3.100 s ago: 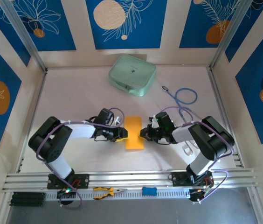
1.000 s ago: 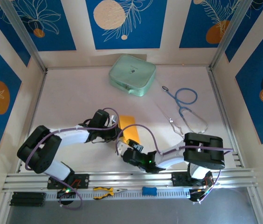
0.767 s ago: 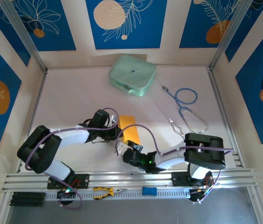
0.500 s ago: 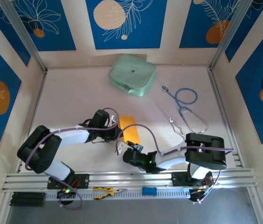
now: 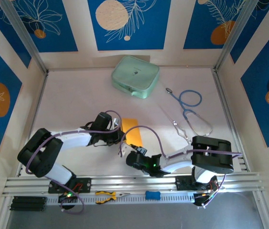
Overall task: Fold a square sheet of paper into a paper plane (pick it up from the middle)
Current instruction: Third fold the triangle at the center of the table.
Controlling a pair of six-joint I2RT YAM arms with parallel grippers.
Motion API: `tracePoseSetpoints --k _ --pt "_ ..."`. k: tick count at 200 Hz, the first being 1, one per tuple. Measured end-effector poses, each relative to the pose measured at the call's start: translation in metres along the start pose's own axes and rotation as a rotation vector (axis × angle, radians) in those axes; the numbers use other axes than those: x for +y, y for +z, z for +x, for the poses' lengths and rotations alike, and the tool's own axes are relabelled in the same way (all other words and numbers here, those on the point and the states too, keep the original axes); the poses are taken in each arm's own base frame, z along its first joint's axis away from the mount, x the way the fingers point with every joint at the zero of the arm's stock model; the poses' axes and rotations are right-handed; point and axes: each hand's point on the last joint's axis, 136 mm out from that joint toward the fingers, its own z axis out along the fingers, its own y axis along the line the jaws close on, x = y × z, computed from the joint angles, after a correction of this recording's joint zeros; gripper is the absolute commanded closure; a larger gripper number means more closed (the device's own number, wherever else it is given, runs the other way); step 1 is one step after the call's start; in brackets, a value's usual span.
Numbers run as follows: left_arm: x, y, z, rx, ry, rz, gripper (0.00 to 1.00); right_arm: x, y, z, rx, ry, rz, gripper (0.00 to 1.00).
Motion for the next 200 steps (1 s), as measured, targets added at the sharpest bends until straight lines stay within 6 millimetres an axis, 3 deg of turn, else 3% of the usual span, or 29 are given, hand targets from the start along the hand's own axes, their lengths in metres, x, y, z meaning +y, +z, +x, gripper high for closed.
tracePoseSetpoints --k 31,83,139,163,200 --pt "0.0 0.0 0.0 0.0 0.0 0.0 1.0 -0.0018 0.001 0.0027 0.01 0.009 0.004 0.75" --pt "0.0003 -0.0003 -0.0005 -0.001 -0.001 0.0 1.0 -0.0066 0.0034 0.0033 0.015 0.022 0.012 0.86" --pt "0.0018 -0.001 -0.0018 -0.006 -0.006 -0.005 1.0 -0.0047 0.004 0.0032 0.015 0.035 -0.006 0.85" --pt "0.0031 -0.0013 -0.0015 -0.004 -0.01 -0.009 1.0 -0.0033 0.0032 0.0022 0.012 0.043 -0.016 0.91" --pt "0.0036 -0.0023 -0.0009 -0.002 -0.013 -0.012 1.0 -0.0024 0.0024 0.0004 0.008 0.053 -0.03 0.91"
